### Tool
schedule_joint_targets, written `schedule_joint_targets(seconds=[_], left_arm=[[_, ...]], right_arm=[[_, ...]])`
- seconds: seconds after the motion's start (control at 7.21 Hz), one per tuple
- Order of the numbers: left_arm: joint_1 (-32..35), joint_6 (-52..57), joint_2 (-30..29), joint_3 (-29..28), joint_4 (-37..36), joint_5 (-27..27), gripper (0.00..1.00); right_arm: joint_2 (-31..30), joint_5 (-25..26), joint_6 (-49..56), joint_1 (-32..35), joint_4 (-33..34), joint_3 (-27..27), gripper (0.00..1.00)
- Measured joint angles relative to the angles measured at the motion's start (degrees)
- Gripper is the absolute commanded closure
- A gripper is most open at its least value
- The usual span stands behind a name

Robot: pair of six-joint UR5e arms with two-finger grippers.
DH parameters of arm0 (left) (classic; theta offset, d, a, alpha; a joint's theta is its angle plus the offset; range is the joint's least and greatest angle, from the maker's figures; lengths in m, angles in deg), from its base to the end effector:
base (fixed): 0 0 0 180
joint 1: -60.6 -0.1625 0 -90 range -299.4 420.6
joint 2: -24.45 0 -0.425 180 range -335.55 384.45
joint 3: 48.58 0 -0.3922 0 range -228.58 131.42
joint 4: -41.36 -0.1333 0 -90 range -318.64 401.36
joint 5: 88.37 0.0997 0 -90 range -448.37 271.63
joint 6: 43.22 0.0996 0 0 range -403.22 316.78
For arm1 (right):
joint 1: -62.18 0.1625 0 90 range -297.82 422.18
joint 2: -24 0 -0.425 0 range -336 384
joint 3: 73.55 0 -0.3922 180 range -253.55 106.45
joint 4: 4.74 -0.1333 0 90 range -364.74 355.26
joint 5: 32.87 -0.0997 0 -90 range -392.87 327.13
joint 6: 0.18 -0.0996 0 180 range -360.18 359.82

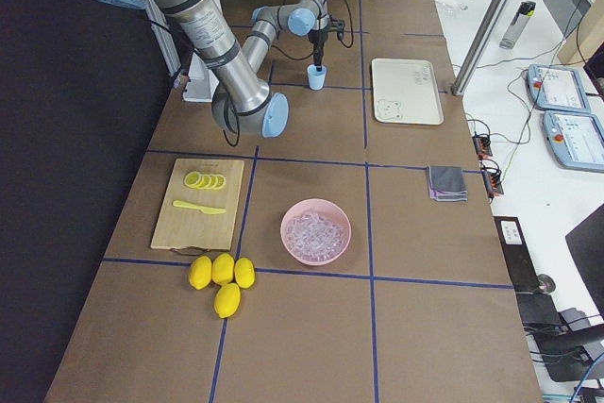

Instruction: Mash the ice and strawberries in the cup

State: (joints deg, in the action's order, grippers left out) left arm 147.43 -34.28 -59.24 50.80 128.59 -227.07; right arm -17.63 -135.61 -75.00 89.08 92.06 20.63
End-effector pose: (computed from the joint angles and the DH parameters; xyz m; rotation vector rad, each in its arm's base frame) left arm -0.0338 -0.4475 0.6291 0.0478 0.8502 0.2007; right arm -0.5697 -0.4139 0.1298 0.0891 -0.8178 0.1041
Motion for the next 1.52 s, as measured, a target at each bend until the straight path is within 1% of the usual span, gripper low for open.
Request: schedule_joint_targets(seconds=[0.28,0.42,0.69,0.97,1.11,1.39,1.52], left_arm=[[-0.09,0.00,-0.11,0.16,0.09,0.07,0.00],[-0.16,0.00,-0.13,0.42,0.07,0.13,0.00],[-0.62,-0.15,-0.21,0.17,0.03,0.53,0.00],[-0.83,-0.46,-0.33,0.56,-0.03,0.62,0.00],[-0.85,-0.59,-0.74,0.72,-0.06,0.62,0.00],[-0.88,-0.60,-1.64,0.79,0.21,0.43,0.00],[-0.87,-0.55,-1.76,0.76,1.36,0.40,0.00]], right_arm=[[-1.57,-4.95,3.13,5.35,0.65,2.26,0.01],[-4.30,-7.78,7.17,8.74,1.10,4.37,0.01],[-13.12,-13.47,17.75,16.30,1.43,10.80,0.01],[-23.96,-20.39,35.22,26.39,1.47,15.38,0.01],[-29.71,-23.04,46.50,31.95,1.46,16.25,0.01],[-39.73,-27.01,67.65,42.72,1.50,16.21,0.01],[-43.46,-27.78,75.79,46.74,1.42,15.38,0.01]])
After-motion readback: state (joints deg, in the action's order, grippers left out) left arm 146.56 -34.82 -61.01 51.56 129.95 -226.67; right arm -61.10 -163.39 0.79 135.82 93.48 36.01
